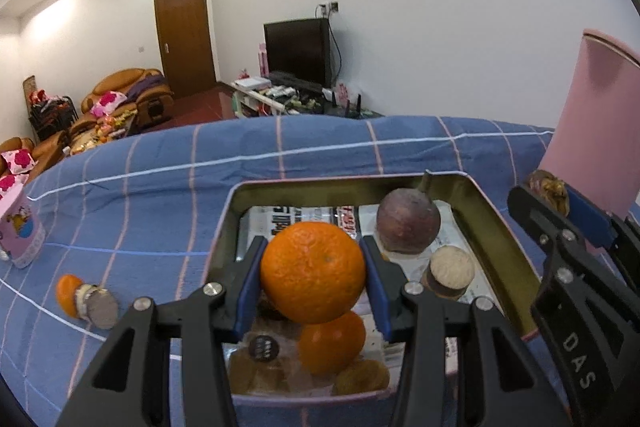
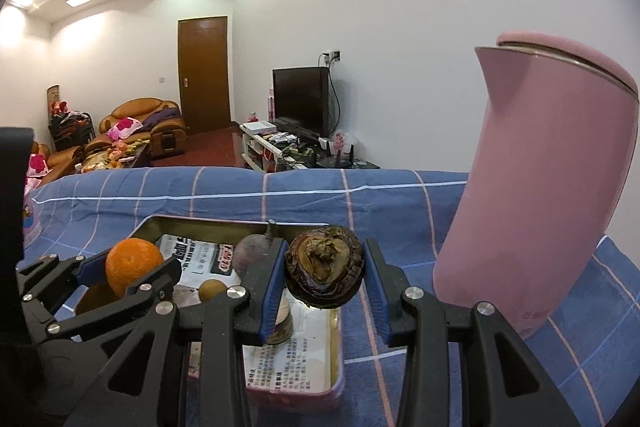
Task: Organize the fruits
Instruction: 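Carry the brown fruit and the orange over the pink tin box, then lower both fruits into the pink tin box and open both tools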
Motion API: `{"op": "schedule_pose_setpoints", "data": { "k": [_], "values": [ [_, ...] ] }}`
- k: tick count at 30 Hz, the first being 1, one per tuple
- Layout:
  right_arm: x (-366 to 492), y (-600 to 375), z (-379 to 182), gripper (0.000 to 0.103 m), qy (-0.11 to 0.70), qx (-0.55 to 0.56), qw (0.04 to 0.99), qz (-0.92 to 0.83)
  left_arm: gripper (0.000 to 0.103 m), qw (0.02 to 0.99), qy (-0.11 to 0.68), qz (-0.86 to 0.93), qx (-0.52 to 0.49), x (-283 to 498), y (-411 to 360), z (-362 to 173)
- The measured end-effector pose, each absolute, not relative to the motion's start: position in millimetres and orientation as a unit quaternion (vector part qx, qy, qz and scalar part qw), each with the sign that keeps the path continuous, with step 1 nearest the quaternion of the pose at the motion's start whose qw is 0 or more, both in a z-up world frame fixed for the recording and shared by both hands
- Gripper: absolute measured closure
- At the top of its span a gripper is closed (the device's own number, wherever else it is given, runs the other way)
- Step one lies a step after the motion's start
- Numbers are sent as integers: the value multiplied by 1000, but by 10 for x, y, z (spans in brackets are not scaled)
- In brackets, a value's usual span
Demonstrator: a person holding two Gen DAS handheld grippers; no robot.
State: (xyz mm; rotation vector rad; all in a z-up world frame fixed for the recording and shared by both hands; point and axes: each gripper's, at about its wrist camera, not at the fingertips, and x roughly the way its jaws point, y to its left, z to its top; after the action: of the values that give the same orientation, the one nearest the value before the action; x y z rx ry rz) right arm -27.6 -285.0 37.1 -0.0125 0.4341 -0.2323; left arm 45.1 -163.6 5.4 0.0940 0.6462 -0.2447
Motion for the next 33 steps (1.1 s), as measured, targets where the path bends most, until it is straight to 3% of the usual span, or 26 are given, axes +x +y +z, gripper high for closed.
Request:
{"op": "schedule_pose_setpoints", "data": {
  "k": [10,28,31,33],
  "values": [
    [-129,-2885,350,63,233,-1,966,-107,55,921,362,-139,42,676,-1725,-71],
    [22,-2916,247,63,271,67,960,1,55,919,362,-144,66,642,-1733,-59],
    [67,-2935,193,63,286,90,954,22,53,918,364,-142,70,637,-1749,-60],
    [100,-2944,152,63,297,106,948,35,42,920,358,-137,77,609,-1770,-46]
  ]
}}
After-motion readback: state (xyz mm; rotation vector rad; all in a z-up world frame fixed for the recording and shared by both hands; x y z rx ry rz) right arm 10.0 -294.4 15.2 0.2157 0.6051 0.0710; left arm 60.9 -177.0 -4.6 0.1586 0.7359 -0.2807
